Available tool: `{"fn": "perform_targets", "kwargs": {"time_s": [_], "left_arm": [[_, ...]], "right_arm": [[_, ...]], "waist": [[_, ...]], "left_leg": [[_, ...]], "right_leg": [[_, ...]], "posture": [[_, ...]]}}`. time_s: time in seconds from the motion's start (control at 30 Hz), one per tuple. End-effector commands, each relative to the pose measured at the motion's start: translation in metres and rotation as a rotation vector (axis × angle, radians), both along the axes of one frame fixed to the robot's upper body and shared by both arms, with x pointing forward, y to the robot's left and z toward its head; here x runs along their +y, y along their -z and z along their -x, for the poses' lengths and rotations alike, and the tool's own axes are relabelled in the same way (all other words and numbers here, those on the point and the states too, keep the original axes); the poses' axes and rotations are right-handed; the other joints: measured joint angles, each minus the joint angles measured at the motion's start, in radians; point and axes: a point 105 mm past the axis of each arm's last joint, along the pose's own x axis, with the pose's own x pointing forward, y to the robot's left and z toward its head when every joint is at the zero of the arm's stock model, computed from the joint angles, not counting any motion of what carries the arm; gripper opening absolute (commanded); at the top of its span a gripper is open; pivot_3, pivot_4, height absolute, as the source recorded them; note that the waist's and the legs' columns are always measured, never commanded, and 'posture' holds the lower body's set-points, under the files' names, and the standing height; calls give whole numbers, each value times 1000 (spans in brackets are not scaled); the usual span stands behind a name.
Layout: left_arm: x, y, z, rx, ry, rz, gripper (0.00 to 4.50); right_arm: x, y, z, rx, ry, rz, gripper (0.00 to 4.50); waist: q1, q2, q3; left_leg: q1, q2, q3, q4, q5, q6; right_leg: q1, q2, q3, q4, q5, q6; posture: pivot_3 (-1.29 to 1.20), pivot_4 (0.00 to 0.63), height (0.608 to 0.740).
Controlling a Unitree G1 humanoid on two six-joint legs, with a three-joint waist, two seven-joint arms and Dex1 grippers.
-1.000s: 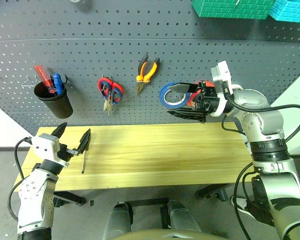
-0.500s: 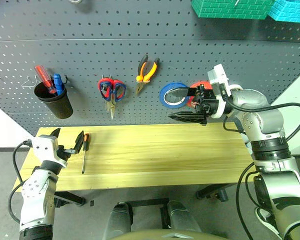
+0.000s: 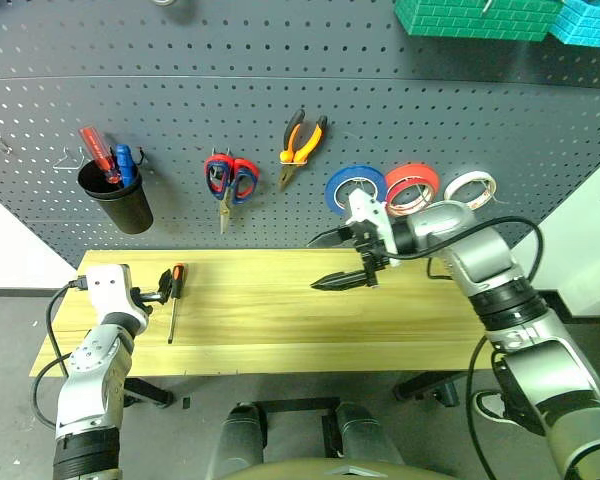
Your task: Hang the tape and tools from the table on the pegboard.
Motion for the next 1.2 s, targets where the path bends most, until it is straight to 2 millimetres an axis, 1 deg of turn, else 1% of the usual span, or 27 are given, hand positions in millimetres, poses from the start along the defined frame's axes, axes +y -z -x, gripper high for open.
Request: {"fn": "perform_targets", "kwargs": {"time_s": [0.03, 0.1, 0.2, 0.23, 0.27, 0.4, 0.47, 0.53, 0.63, 0.73, 0.87, 0.97, 1.1, 1.2], "left_arm": [[1, -9, -3, -17, 14, -21, 4486], [3, -9, -4, -10, 14, -21, 4486], [10, -4, -5, 30, 1, -35, 4486], [12, -3, -5, 37, -5, -31, 4486], [12, -3, -7, 39, -8, -23, 4486], [8, 2, -16, 72, 29, -18, 4486], [8, 3, -21, 88, 37, -26, 4486], [12, 5, -25, 108, 24, -30, 4486], [17, 3, -35, 125, -10, -39, 4486], [14, 2, -50, 146, -21, -26, 4486], [8, -6, -73, 163, -27, -23, 4486], [10, -3, -80, 232, -55, 1, 4486], [10, 3, -88, 293, -124, 86, 4486], [9, 13, -87, 391, -161, 106, 4486]], "right_arm": [[16, 3, 0, -40, -8, -9, 4500], [24, 8, -1, -45, -6, -17, 4500], [42, 14, -9, -41, 34, -43, 4500], [46, 16, -12, -47, 42, -46, 4500], [50, 19, -15, -64, 54, -42, 4500], [60, 33, -28, -78, 109, -18, 4500], [63, 35, -31, -66, 117, -22, 4500], [64, 36, -32, -65, 120, -21, 4500], [62, 39, -32, -50, 120, -14, 4500], [59, 40, -32, -33, 125, -9, 4500], [56, 40, -34, -16, 134, 0, 4500], [55, 41, -34, -18, 132, 13, 4500], [55, 42, -35, -19, 138, 16, 4500], [55, 42, -34, -17, 146, 12, 4500]], "waist": [[0, 1, 4], [1, 2, 10], [2, 2, 21], [1, 3, 31], [1, 4, 35], [5, 6, 70], [20, 6, 87], [26, 6, 106], [29, 6, 133], [30, 5, 159], [26, 4, 187], [23, 4, 194], [22, 4, 205], [25, 4, 208]], "left_leg": [[0, 0, 0, 0, 0, 0], [0, 0, 0, 0, 0, 0], [0, 0, 0, -1, 0, 0], [0, 0, -1, 0, 0, 0], [0, 0, -1, 0, 0, 0], [-2, 0, -1, 0, 0, 0], [-4, 0, -1, 0, 0, 0], [-8, 0, -2, -1, 0, 0], [-10, 0, -2, -1, 0, 0], [-11, -1, -3, 0, 0, 0], [-11, -1, -4, 1, 0, 0], [-12, -1, -4, 1, 0, 0], [-13, -1, -5, -2, 0, 0], [-24, -1, -7, 0, 0, 0]], "right_leg": [[0, 0, 0, 0, 0, 0], [-1, 0, 0, 0, 0, 0], [-1, 0, 0, 1, 0, 0], [-1, 0, 0, 1, 0, -1], [-2, 0, 0, 2, 0, -1], [-4, 0, 0, 2, -1, 0], [-6, 0, 0, 3, 0, -1], [-10, 0, 0, 4, -1, -1], [-12, 0, -1, 7, -3, 0], [-14, 0, -1, 12, -5, 1], [-14, 0, -2, 14, -5, 2], [-16, 0, -2, 14, -3, 5], [-19, 0, -2, 15, -4, 6], [-29, 0, -5, 18, -4, 6]], "posture": [[241, 191, 740], [249, 205, 740], [255, 239, 740], [255, 239, 740], [262, 259, 740], [272, 296, 740], [270, 318, 740], [268, 345, 740], [271, 367, 740], [275, 389, 740], [268, 406, 740], [262, 418, 740], [254, 421, 740], [243, 418, 740]]}}
